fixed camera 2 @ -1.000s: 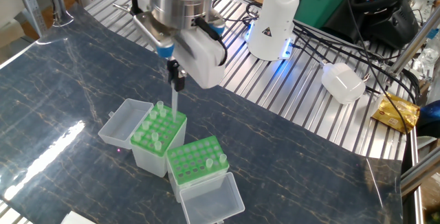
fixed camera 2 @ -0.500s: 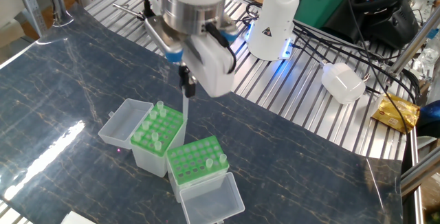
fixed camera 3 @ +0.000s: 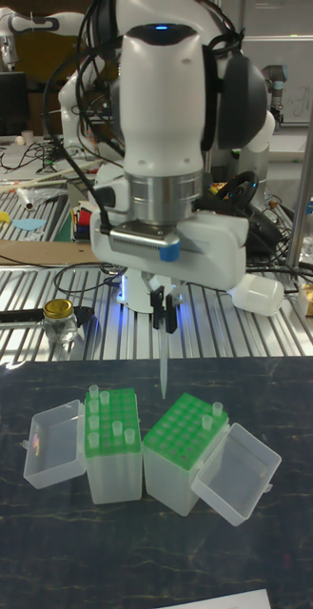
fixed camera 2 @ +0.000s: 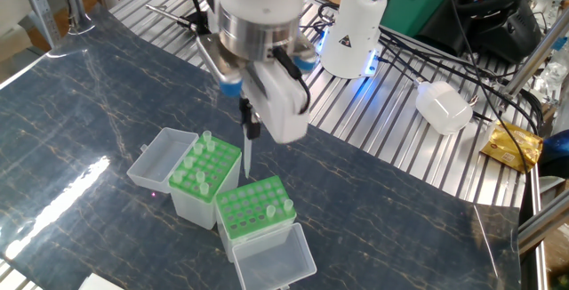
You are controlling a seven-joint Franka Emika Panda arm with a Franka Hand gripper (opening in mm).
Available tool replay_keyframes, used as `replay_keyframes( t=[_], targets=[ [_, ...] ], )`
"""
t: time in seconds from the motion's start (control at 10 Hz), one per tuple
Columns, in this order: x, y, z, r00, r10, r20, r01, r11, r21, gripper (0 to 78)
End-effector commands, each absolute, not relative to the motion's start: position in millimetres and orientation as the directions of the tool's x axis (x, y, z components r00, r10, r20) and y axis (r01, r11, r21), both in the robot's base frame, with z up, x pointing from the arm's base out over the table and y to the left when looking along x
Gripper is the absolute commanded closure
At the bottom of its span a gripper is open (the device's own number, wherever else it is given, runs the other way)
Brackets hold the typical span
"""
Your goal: Transfer all large pipette tips from one holder to another
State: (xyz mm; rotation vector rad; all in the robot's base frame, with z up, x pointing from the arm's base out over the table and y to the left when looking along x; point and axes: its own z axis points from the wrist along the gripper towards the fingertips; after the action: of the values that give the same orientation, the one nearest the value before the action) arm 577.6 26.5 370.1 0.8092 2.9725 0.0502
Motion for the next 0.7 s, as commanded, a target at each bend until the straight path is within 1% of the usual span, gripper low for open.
replay_keyframes(
  t=[0.1, 0.7],
  targets=[
    [587, 42, 368, -0.830, 0.555, -0.050, 0.553, 0.831, 0.055, 75.1],
    [597, 56, 361, -0.796, 0.603, -0.050, 0.599, 0.798, 0.066, 75.1]
  ],
)
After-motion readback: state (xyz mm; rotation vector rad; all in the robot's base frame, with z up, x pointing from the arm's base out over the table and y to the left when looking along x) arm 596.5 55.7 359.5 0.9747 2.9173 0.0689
